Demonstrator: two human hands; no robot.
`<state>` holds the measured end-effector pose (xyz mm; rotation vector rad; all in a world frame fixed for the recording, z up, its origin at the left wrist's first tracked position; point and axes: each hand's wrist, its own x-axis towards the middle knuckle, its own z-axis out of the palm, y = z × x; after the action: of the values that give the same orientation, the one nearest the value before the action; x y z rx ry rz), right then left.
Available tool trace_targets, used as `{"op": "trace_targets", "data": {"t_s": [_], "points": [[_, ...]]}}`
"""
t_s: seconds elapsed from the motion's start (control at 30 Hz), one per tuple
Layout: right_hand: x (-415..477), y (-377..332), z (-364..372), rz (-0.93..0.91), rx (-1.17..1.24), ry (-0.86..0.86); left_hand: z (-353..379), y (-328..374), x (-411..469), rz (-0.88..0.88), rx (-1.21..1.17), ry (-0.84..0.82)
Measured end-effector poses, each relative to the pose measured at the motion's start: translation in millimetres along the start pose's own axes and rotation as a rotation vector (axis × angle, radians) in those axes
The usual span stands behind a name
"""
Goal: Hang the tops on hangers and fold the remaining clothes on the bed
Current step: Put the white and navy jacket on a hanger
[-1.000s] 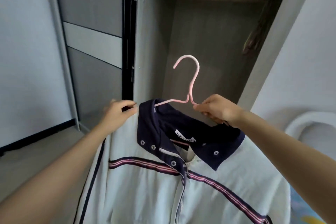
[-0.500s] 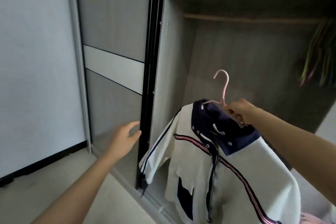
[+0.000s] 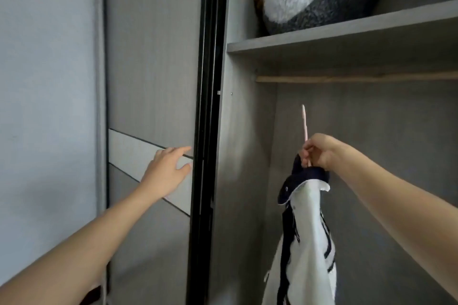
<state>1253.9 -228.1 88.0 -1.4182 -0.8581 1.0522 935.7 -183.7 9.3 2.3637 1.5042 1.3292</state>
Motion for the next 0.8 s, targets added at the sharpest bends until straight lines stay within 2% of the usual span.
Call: {"op": "trace_targets", "data": {"t_s": [0.23,0.5,0.67,0.8], "points": [[60.2,-36.1,12.9,-0.184,0.185,0.008,41.9,3.2,84.8,0.127,0.017,0.067],[113.6,-69.9,42.9,-0.344,0.397,0.015,59.4,-6.4,190.4,0.198,0.030,0.262],[157.2,-101.6,62.3,-0.392,0.549,-0.011,70.8,-14.3,254.8,0.263,0.092,0.337],[195.2,-121.2,73.1,-0.399,0.512,-0.017,91.2,-26.5,279.8,0.392,0.075,0.460]]}}
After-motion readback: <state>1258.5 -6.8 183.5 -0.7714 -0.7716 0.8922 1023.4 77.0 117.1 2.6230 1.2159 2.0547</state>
